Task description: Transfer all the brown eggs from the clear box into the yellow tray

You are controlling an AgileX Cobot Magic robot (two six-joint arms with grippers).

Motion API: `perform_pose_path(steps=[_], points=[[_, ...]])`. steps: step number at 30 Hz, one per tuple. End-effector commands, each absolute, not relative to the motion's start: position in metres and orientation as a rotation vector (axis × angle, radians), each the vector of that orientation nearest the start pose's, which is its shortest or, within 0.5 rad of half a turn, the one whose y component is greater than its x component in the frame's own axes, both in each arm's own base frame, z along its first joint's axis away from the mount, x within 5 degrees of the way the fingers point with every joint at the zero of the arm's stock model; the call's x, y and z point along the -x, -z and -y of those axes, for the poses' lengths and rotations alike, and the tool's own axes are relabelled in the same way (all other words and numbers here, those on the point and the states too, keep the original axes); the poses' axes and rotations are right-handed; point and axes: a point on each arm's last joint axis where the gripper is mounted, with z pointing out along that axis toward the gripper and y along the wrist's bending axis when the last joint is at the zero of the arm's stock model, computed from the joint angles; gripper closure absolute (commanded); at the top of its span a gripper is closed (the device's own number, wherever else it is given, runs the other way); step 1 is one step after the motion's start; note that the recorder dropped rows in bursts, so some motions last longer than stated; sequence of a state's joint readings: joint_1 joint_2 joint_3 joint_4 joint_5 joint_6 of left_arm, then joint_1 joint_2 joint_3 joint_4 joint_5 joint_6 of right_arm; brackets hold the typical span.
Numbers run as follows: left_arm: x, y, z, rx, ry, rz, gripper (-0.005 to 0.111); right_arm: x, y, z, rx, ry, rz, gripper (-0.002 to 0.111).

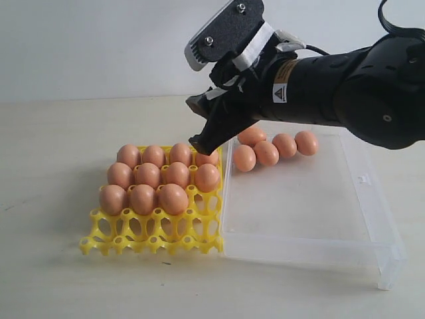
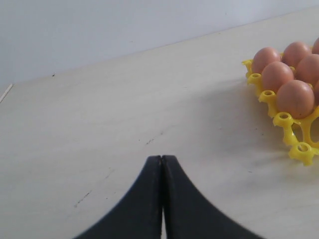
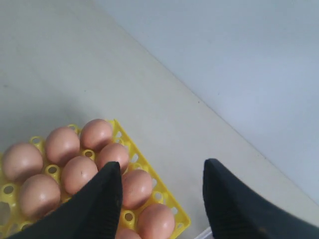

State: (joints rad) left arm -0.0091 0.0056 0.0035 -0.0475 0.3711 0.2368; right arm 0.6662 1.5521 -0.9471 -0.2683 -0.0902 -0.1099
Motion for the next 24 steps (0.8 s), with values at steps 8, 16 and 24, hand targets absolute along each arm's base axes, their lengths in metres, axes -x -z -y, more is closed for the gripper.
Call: perform_pose_path(steps=[8,16,24], points=[[-0.0530,-0.1805,0.0022,-0.196,-0.108,-1.838,0.107,-0.2698,-0.2626,-0.2131,1.024,-0.197,-1.734,0.060],[-0.0530,-0.1805,0.0022,-0.196,-0.108,-1.838,0.107,-0.2698,-0.2624,-0.2130,1.023,-0.197,-1.737,0.060],[-0.0530,-0.1805,0.0022,-0.196,-0.108,-1.838,0.107,-0.2699,-0.2634,-0.2137,1.031,-0.194,-1.717,0.060]])
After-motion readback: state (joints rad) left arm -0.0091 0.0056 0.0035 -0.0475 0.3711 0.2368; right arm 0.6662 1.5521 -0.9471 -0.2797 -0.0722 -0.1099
